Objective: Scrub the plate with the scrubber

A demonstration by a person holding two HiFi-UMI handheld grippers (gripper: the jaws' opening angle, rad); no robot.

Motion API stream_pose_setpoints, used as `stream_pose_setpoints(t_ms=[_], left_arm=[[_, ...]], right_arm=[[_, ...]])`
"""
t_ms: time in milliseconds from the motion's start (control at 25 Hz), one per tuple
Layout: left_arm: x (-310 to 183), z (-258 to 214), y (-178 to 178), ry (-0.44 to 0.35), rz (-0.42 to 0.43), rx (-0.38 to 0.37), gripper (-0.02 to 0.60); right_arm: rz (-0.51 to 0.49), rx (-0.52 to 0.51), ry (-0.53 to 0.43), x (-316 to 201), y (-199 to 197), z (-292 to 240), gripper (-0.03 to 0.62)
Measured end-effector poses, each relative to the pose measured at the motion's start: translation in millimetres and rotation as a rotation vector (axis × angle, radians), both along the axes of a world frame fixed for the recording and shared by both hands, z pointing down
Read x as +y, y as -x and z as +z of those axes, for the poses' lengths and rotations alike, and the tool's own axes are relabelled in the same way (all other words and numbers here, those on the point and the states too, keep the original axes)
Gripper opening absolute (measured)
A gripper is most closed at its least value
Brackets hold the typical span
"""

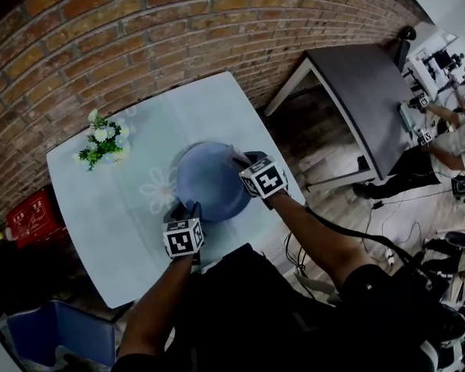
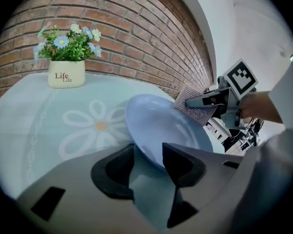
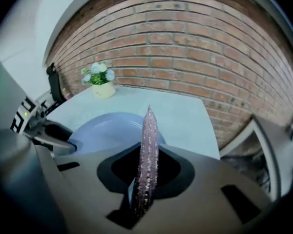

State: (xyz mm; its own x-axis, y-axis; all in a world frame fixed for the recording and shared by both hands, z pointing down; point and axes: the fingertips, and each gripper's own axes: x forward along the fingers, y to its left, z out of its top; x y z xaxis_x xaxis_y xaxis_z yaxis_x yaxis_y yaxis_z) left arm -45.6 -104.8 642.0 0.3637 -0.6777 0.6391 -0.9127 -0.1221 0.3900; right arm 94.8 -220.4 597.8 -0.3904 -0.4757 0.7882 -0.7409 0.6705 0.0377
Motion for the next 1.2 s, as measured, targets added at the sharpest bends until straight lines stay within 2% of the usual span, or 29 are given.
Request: stream_pose_setpoints(t_ms=[200,400,520,680,800,1200], left_arm=[[0,-2,2,-0.003,-0.058,-0.02,0.179],[5,-3,2,0.006,-0.125,-0.046,0.164],[6,-2,2,-0.001,-0.161,-0.048,0.16],[7,-1,3,0.0,-0.203,-0.048,0.149],[8,-1,2,0.007,-0.207,-0.063,0.147],[7,-2,3,0.013,-0.196,-0.058,0.147]], right_arm=[[-0.383,0.198,-0.143,-21,9,6,0.067],[-0.806,0.383,-0.292,-14,24,17,0.067],[-0.988,0.476,-0.33,-2,27,29,0.065],[-1.046,0.513,-0.249,9,22,42,0.064],[-1.068,0.579,-0.193,16,15,48,0.064],[-0.927,0.565,0.004,33,0,52,0.064]])
